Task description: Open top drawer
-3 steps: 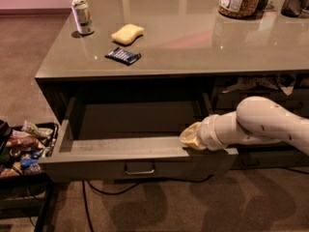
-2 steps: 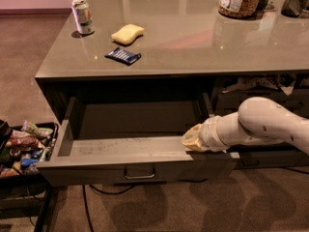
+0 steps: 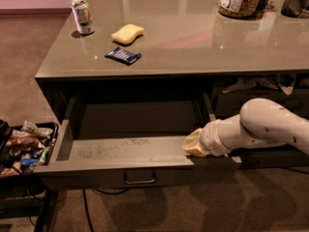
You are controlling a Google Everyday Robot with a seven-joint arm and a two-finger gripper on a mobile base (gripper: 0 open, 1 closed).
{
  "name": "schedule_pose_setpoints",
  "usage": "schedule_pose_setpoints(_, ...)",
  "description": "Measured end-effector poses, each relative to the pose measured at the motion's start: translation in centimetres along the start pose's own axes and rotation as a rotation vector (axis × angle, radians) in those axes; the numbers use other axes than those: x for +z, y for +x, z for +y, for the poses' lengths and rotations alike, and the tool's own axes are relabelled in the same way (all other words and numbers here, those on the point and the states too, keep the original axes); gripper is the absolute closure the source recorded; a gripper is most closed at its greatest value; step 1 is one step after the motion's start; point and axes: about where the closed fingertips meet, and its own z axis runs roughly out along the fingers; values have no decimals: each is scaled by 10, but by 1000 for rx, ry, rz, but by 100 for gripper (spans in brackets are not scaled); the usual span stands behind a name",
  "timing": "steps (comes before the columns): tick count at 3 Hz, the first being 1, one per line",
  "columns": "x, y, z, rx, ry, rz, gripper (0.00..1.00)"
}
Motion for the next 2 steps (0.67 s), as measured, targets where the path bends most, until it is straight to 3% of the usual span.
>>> schedule_pose_setpoints(2,-29,3,54,97,-89,13,100)
